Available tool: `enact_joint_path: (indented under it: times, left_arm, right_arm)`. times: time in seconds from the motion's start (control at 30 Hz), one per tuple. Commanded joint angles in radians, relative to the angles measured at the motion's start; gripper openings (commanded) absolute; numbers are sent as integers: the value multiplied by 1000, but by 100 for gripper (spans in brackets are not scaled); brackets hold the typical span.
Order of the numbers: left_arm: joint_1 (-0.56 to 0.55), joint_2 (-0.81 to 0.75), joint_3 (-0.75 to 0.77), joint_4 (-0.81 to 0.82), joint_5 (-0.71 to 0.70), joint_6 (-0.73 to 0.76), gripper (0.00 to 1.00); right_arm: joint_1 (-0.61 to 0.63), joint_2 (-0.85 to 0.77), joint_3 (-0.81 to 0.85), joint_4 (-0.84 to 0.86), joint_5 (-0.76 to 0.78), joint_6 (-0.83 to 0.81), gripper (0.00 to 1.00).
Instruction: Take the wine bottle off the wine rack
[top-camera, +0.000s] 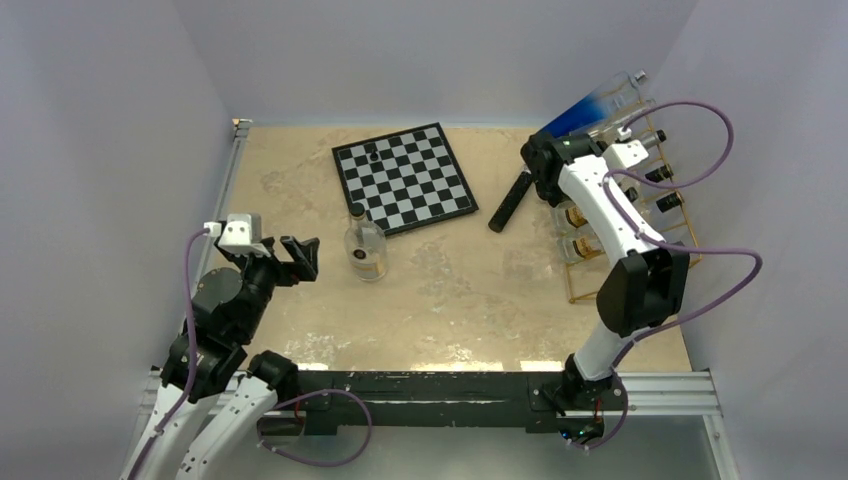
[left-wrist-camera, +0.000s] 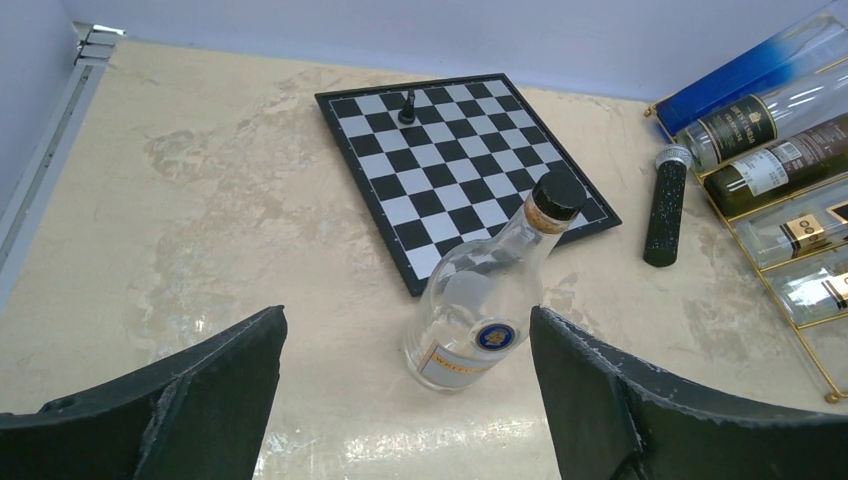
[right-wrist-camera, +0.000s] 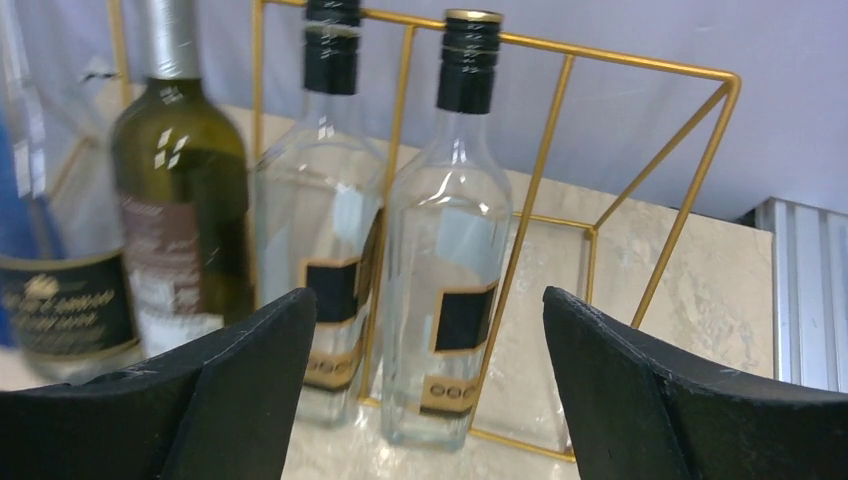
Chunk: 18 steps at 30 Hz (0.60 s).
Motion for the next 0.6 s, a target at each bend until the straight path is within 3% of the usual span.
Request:
enact_joint_path:
  times: [0.0, 0.37, 0.57]
  left_arm:
    - [-3, 0, -2, 26, -3, -1, 95]
    - [-2, 41, 6, 16, -22, 3, 94]
    - [-3, 28, -8, 39, -19, 3, 94]
  right_arm:
    - [-105, 26, 42, -295, 22, 151, 87]
    - [-254, 16, 12, -266, 47, 169, 89]
    - [-292, 107, 105, -259, 87, 111, 89]
